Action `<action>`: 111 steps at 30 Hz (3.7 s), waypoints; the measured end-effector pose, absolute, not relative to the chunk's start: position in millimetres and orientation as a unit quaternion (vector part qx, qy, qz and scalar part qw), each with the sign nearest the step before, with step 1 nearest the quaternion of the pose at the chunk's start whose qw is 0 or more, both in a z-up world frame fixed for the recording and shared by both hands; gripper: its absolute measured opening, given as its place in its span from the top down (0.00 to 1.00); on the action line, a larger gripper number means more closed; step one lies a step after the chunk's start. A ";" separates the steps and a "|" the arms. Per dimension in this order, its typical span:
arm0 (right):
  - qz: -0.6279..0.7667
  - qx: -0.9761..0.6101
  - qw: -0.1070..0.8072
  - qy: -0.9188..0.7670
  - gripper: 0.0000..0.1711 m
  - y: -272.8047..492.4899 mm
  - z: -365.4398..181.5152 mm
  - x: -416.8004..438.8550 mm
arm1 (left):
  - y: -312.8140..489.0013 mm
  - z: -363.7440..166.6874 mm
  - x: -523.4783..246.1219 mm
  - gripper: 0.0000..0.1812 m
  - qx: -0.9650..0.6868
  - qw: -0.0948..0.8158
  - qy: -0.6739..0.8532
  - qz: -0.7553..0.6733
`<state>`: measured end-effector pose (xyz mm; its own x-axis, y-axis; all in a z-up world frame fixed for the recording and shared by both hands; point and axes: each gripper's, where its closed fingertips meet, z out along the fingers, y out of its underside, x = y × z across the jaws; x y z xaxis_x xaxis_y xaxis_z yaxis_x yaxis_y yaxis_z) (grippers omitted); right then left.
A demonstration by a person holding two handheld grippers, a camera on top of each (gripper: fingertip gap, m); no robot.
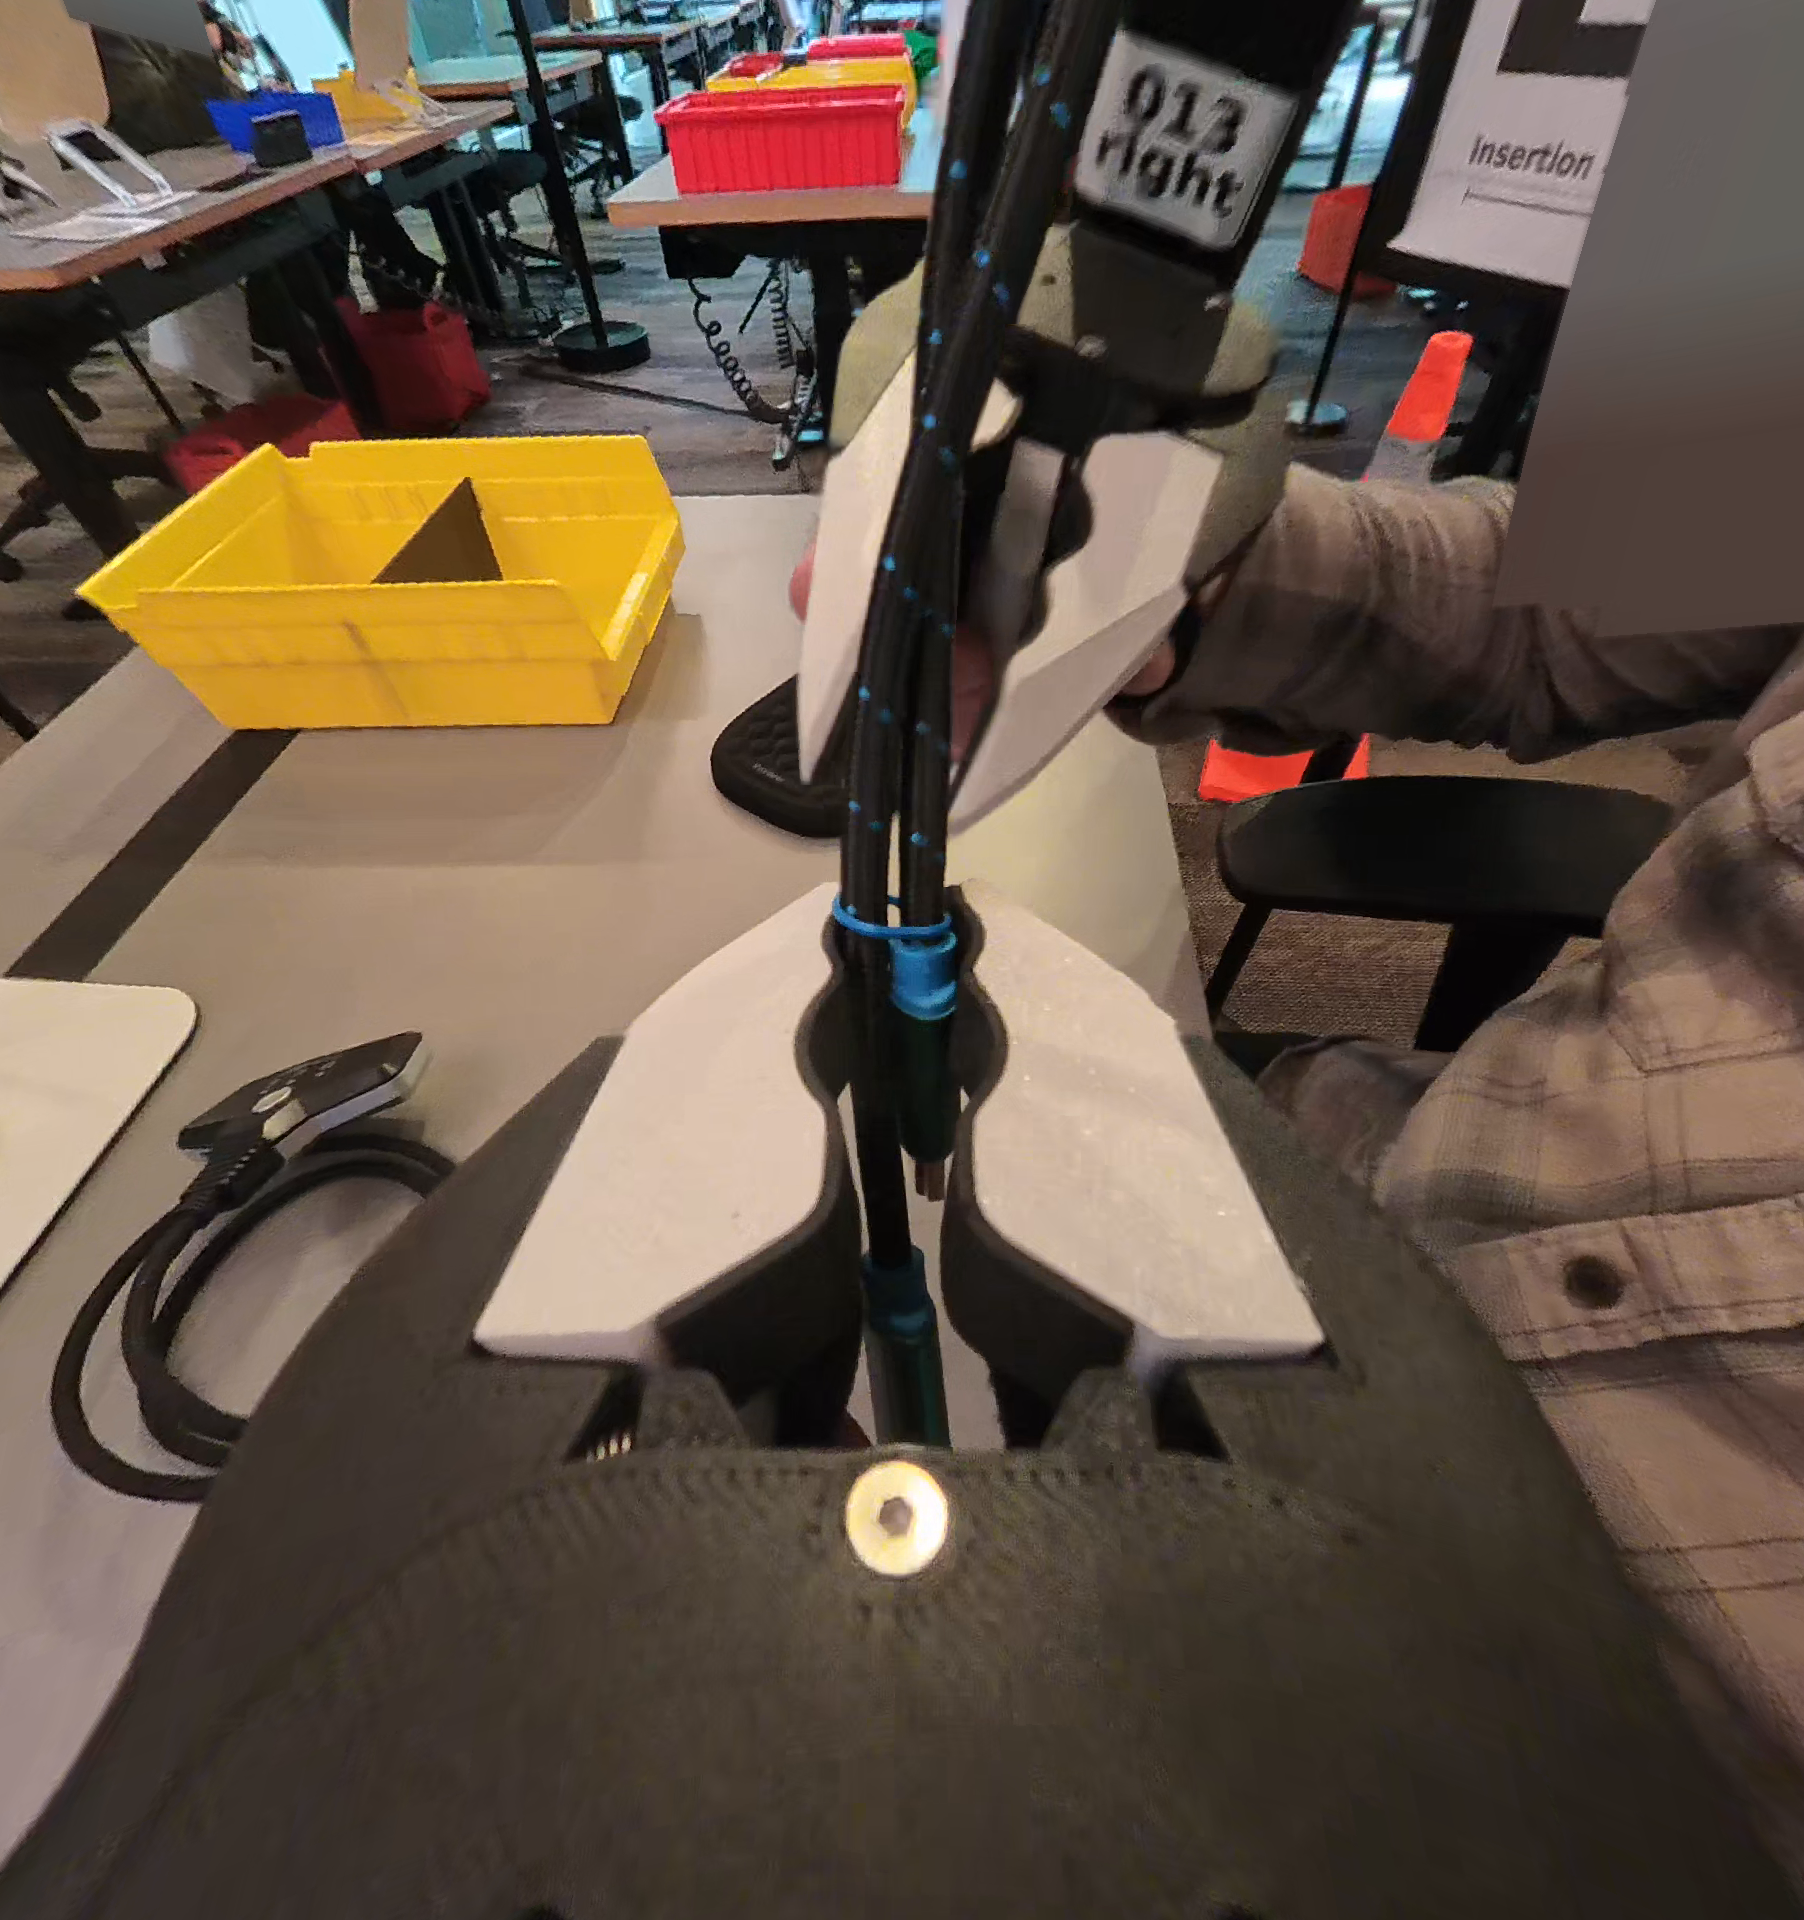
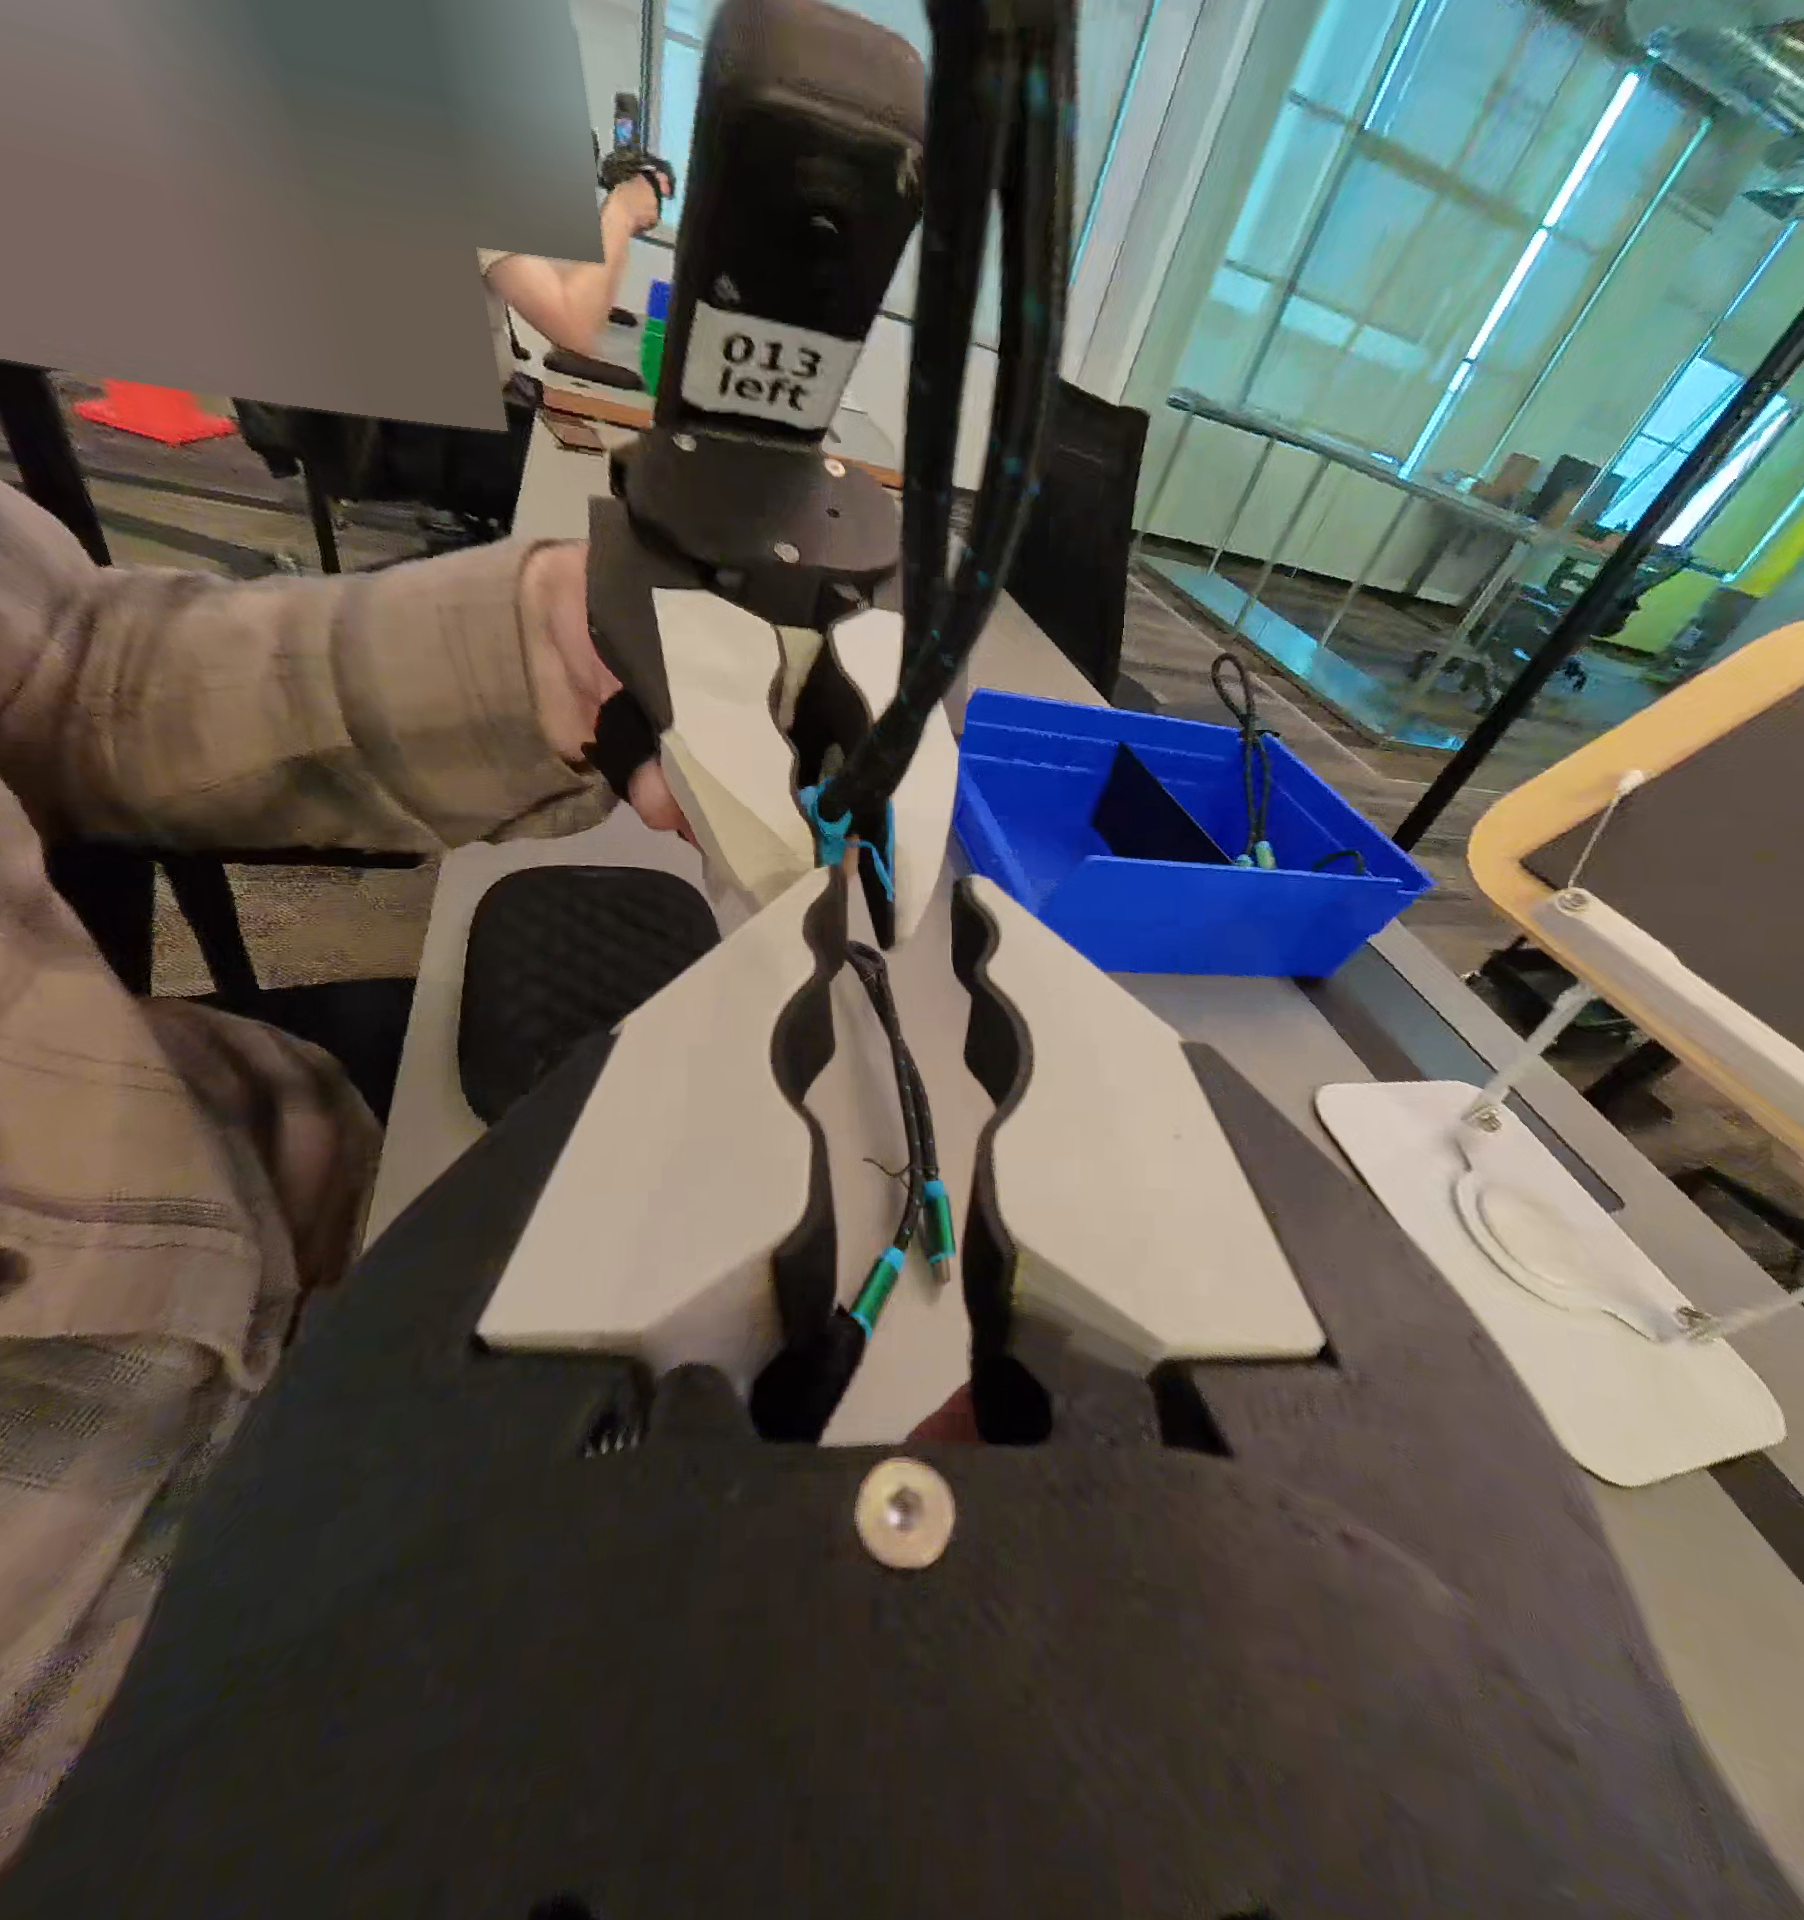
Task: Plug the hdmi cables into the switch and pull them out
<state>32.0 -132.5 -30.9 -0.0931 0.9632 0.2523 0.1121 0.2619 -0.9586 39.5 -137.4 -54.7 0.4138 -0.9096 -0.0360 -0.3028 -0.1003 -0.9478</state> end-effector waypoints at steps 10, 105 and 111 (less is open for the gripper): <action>0.432 -0.390 0.537 -0.610 0.96 -145.8 -33.8 19.9 | -150.3 -50.5 47.0 0.93 -0.651 0.492 0.468 -0.340; 0.574 -0.370 0.485 -0.546 1.00 -162.4 -23.7 28.2 | -164.3 -49.6 58.2 0.93 -0.637 0.461 0.473 -0.397; 0.529 -0.385 0.521 -0.548 1.00 -154.8 -23.8 28.4 | -158.9 -51.1 58.2 0.93 -0.645 0.459 0.453 -0.410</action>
<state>28.4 -154.8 -23.8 -0.1604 0.9732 0.1646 -0.1288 0.1447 -0.9811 58.2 -158.9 -51.1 0.2536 -0.9606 0.1135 -0.2069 -0.1684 -0.9638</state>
